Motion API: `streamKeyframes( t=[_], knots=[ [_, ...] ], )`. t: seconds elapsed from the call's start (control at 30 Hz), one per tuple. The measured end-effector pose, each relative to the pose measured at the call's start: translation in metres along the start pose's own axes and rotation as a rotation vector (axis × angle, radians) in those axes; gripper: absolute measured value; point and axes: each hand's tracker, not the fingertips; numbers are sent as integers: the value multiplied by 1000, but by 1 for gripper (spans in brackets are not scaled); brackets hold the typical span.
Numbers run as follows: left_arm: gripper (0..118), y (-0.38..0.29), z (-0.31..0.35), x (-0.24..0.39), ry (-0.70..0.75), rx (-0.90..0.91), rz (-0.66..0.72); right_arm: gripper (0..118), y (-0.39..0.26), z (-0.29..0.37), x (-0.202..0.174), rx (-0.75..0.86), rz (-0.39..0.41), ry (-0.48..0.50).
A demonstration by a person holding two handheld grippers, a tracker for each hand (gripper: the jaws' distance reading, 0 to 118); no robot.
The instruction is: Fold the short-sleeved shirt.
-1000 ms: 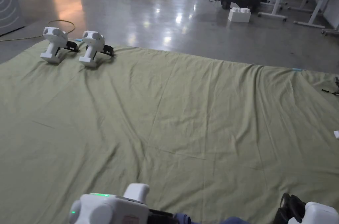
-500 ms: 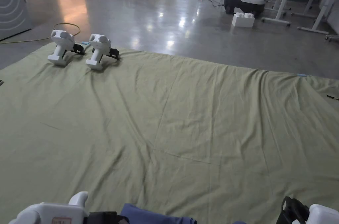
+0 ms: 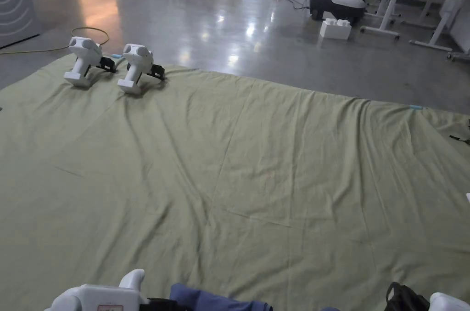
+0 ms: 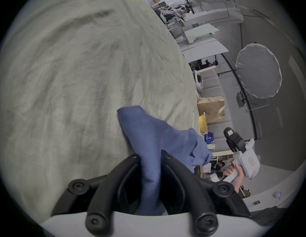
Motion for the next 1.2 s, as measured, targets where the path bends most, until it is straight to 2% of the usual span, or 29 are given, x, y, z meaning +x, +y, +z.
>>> streamKeyframes(
  t=[0.2,0.3,0.57,0.7,0.77,0.83,1.2],
  knots=[
    [18,2,22,16,54,37,-144,14,2,-4,5,-9,-16,-6],
    [18,8,43,27,130,61,-193,14,3,-5,7,-9,-18,-4],
    [18,29,133,55,443,151,-294,14,4,-12,11,-18,-20,11],
    [18,34,146,71,616,156,-330,14,5,-16,10,-23,-27,22],
    [18,27,135,96,709,128,-392,14,5,-17,8,-33,-43,29],
    [18,21,122,112,724,81,-454,14,5,-17,8,-31,-56,35],
    [19,-8,58,180,628,-8,-561,14,8,-15,12,-38,-82,21]
  ],
)
